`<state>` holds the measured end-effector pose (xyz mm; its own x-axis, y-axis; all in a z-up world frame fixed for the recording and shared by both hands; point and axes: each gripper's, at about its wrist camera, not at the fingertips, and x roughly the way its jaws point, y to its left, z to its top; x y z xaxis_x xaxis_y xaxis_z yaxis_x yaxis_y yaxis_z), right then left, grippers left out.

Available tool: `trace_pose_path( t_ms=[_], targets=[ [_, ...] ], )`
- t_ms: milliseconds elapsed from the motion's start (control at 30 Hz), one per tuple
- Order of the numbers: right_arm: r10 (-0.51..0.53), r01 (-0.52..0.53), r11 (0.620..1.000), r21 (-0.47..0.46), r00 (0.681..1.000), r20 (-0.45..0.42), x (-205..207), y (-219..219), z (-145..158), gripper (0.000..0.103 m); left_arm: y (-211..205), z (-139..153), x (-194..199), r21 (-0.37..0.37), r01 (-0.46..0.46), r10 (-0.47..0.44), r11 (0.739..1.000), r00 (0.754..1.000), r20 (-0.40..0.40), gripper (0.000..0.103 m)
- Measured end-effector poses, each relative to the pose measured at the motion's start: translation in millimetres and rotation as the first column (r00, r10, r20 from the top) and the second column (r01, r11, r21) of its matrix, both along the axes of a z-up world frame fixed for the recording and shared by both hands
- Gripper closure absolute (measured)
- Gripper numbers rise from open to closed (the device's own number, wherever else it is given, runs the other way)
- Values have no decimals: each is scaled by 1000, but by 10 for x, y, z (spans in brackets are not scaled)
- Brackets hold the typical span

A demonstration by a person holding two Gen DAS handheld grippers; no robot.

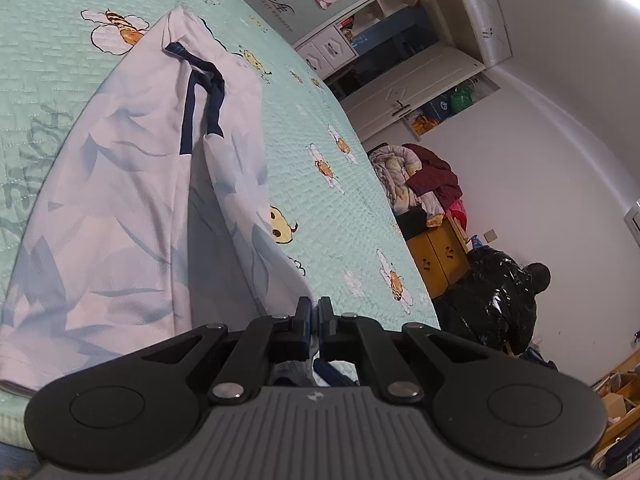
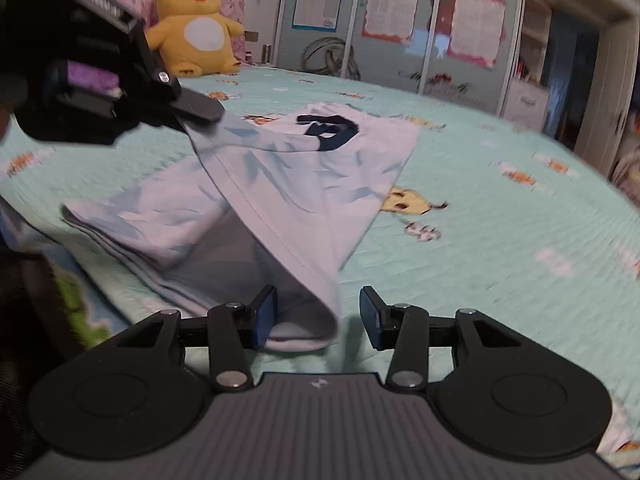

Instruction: Fold clothes

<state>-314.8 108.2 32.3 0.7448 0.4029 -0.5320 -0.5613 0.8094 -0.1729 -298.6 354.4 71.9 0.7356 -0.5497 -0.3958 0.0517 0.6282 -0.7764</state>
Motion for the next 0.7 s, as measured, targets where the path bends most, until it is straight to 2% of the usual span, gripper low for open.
trace_pose_path(
  t_ms=[67, 167, 300, 433, 567, 633, 667, 700],
  targets=[
    [-7, 9, 998, -58, 999, 38, -49, 14, 10, 94, 48, -66, -28, 34, -9, 9, 999, 1000, -22, 102],
    [8, 18, 981, -195, 991, 131, -223, 100, 22, 103, 112, -251, -61, 96, -37, 45, 995, 995, -84, 102],
    [42, 34, 939, -342, 976, 212, -461, 222, -17, 103, 199, -508, -81, 132, -57, 78, 990, 984, -158, 102],
    [95, -11, 919, -395, 976, 195, -564, 310, -94, 103, 234, -561, -100, 131, -58, 78, 990, 984, -158, 102],
    [73, -2, 918, -397, 984, 164, -512, 343, -135, 103, 184, -518, -88, 123, -38, 55, 992, 989, -139, 100],
    [64, 5, 921, -389, 984, 164, -497, 331, -133, 103, 144, -498, -77, 123, -27, 44, 992, 990, -132, 93],
    [60, 8, 923, -386, 985, 163, -489, 324, -132, 103, 124, -488, -72, 123, -22, 38, 992, 991, -128, 83],
    [56, 11, 924, -382, 985, 163, -481, 318, -131, 102, 104, -478, -66, 123, -16, 32, 992, 992, -124, 77]
  ],
)
